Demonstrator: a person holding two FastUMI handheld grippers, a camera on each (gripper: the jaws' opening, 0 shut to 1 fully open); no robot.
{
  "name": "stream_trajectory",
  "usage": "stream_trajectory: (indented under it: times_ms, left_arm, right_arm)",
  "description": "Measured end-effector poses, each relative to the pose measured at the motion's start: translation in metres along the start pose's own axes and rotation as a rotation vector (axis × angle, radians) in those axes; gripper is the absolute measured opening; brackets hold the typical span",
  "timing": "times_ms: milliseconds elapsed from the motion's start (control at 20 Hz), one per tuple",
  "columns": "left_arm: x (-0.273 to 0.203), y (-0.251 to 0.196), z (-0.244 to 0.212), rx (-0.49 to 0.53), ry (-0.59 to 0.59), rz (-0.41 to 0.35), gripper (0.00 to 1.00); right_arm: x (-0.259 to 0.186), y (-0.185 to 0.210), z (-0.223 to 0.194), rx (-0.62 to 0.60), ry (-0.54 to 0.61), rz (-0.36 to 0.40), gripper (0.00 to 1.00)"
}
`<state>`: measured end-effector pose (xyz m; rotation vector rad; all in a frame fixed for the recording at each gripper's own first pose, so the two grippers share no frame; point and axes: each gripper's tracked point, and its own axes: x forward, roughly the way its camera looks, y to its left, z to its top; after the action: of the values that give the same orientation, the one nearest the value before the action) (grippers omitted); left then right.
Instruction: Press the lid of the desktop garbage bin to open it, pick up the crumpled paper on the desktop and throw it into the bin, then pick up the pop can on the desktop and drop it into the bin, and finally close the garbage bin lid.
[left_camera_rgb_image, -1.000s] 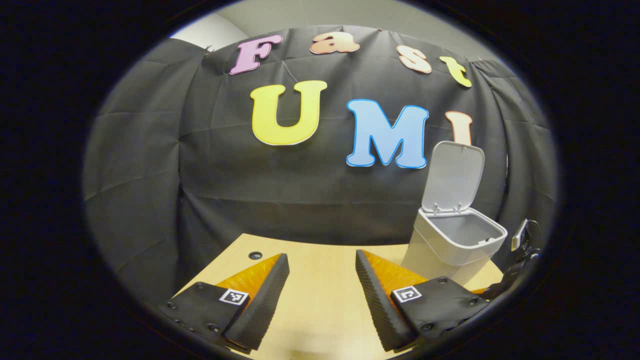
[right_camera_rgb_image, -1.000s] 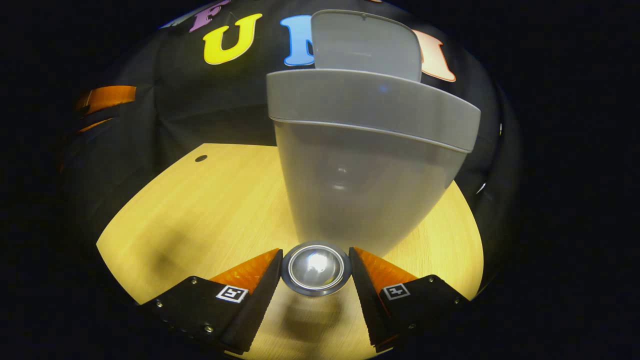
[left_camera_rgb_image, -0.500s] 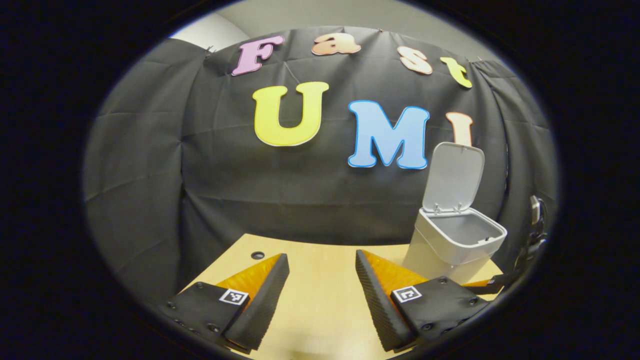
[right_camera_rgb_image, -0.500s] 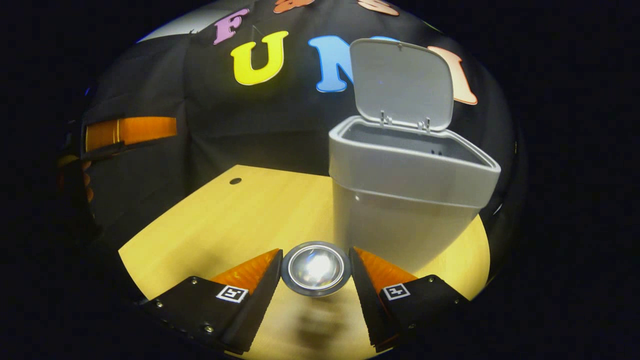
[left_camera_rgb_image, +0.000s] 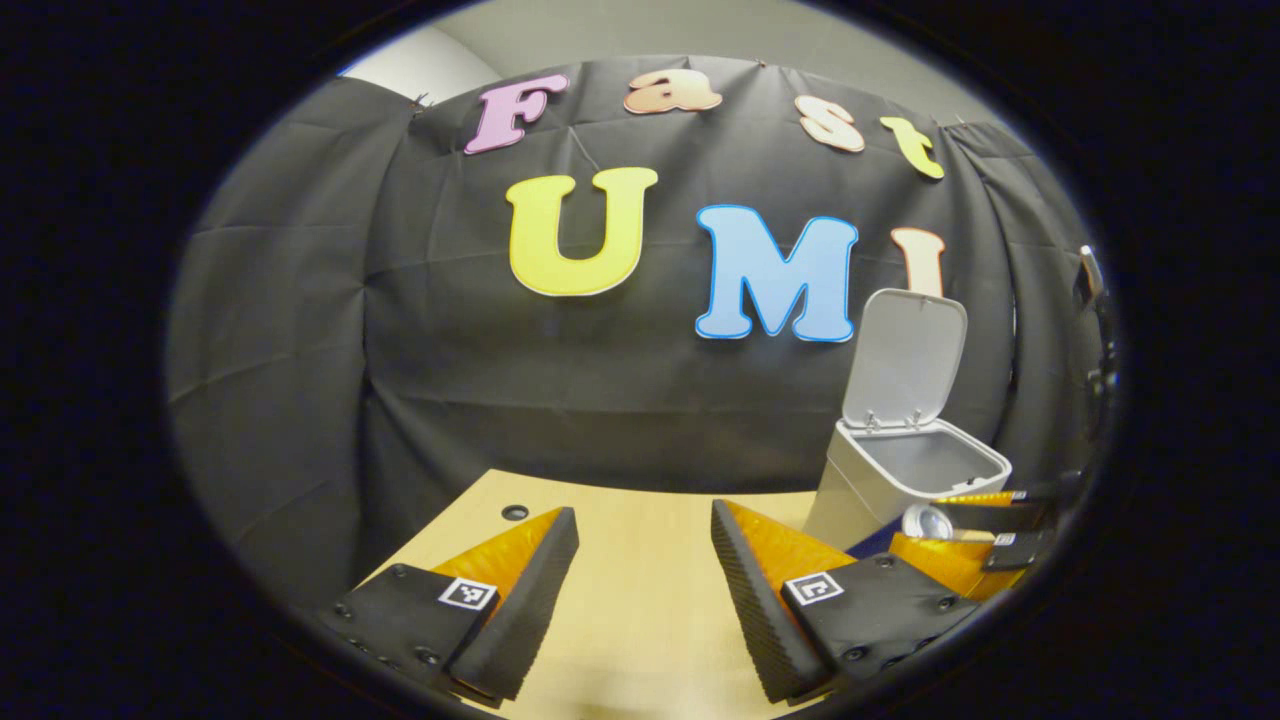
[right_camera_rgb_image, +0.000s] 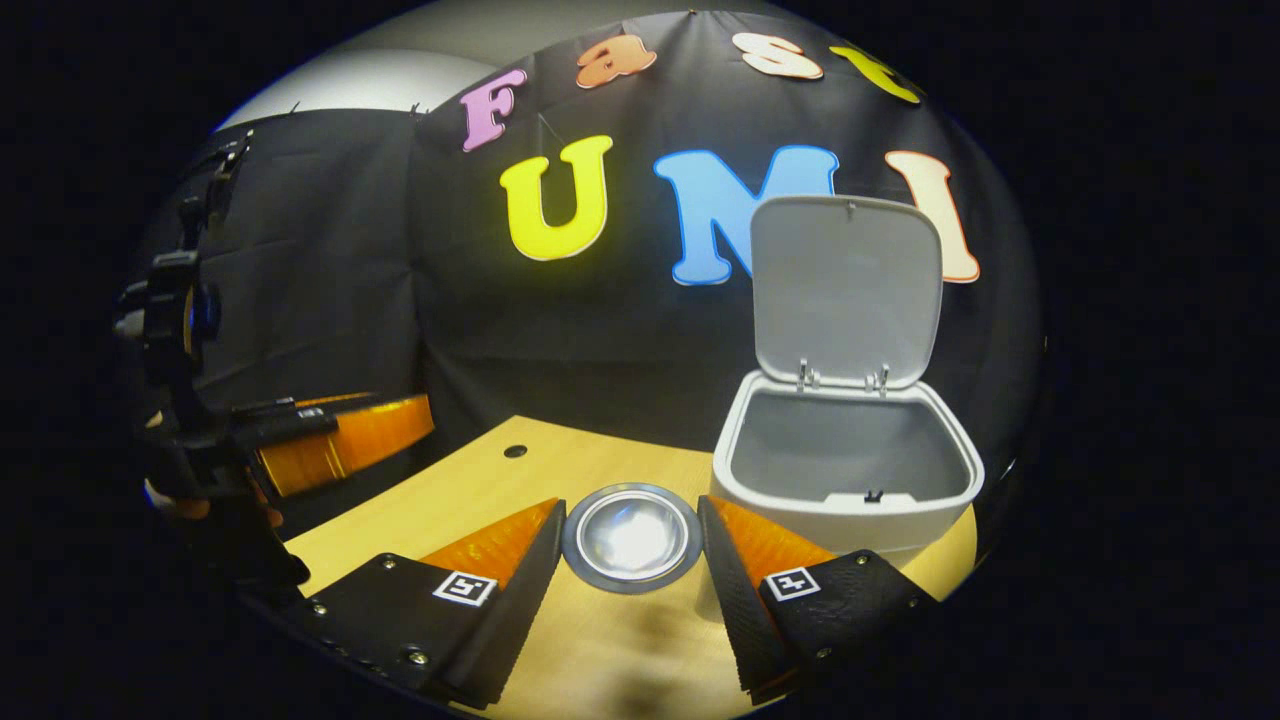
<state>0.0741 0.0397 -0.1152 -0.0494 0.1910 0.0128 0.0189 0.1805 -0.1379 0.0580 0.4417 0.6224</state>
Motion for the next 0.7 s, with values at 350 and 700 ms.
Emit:
stream_trajectory:
  times_ms: [350,700]
  left_arm:
    - [0.001,-0.002,0.002,0.002,-0.002,-0.007,0.9]
    - [0.002,-0.006,0.001,-0.001,0.001,-0.018,0.9]
  right_arm:
    - [-0.015,-0.009,0.077,0.016,-0.174,-0.013,0.82]
    - [-0.033,-0.05,0.116,0.026,-0.269,-0.116,0.82]
